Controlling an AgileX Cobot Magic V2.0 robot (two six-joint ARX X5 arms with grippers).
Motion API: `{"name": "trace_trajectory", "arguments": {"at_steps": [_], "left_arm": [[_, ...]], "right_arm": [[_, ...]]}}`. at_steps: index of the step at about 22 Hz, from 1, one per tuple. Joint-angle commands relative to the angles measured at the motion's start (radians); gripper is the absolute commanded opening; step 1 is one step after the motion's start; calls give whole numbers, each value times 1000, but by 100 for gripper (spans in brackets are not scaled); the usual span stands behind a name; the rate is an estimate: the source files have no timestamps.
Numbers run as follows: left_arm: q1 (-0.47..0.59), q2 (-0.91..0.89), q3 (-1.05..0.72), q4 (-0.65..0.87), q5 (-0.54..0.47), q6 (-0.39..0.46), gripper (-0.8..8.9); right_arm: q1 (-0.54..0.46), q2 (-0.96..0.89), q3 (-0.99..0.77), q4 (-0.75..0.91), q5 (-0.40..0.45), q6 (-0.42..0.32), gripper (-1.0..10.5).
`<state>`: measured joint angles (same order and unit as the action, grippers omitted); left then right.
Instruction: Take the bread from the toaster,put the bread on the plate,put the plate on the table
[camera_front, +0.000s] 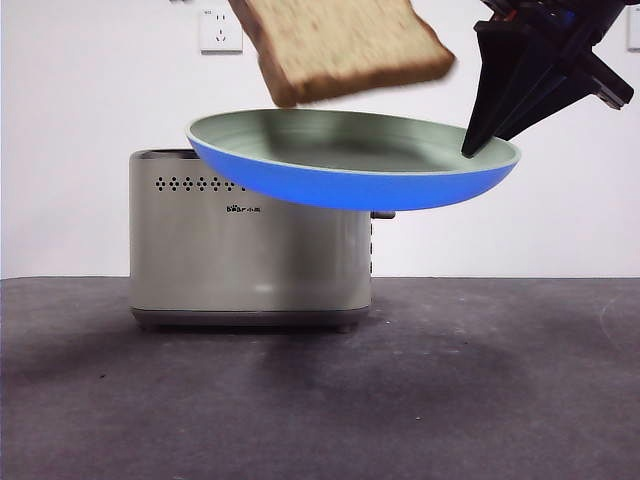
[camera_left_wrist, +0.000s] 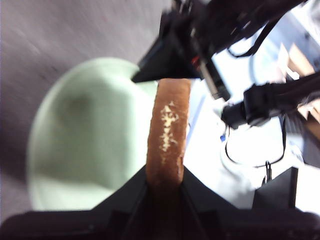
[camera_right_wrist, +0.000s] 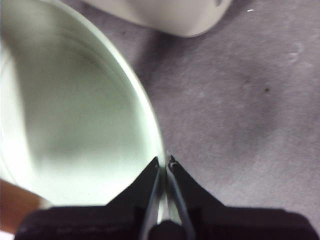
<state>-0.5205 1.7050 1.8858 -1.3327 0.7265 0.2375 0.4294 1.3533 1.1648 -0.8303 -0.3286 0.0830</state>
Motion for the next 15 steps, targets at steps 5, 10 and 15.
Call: {"name": "trace_trajectory", "arguments": {"at_steps": [5, 10, 15], "left_arm": [[-76, 130, 0, -11, 8, 29, -9], [-106, 164, 0, 24, -188, 19, -9], [-121, 164, 0, 68, -277, -10, 79]], "right_arm": [[-9, 2, 2, 6, -6, 10, -16], [-9, 2, 2, 6, -10, 9, -16], [-9, 2, 2, 6, -9, 6, -16]]}}
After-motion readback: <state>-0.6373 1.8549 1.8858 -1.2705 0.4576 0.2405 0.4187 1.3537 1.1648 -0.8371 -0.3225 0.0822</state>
